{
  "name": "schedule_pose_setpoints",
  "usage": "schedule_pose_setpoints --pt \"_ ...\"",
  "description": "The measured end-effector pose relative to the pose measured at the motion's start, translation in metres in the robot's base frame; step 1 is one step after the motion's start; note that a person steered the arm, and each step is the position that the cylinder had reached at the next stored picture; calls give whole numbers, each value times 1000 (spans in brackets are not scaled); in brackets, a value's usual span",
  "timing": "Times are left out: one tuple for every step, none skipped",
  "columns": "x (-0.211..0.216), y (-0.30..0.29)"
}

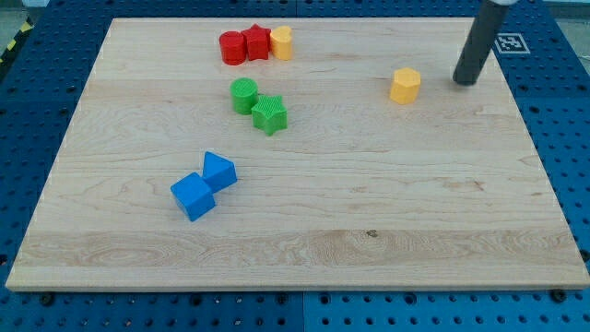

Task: Push the yellow hexagon closer to the yellow heart

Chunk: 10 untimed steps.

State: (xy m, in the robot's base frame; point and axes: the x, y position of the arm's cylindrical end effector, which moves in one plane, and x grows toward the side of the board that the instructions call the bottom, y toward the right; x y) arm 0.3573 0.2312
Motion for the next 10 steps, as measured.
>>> schedule_pose_setpoints --pt "35 -28" --pt "45 -66" --pt "13 -66" --pt "-18 -66" --pt "-40 -66" --pt "-51 -66" --pt "-18 -69" --pt "-13 -95" --pt "-32 -105" --pt "-32 -90"
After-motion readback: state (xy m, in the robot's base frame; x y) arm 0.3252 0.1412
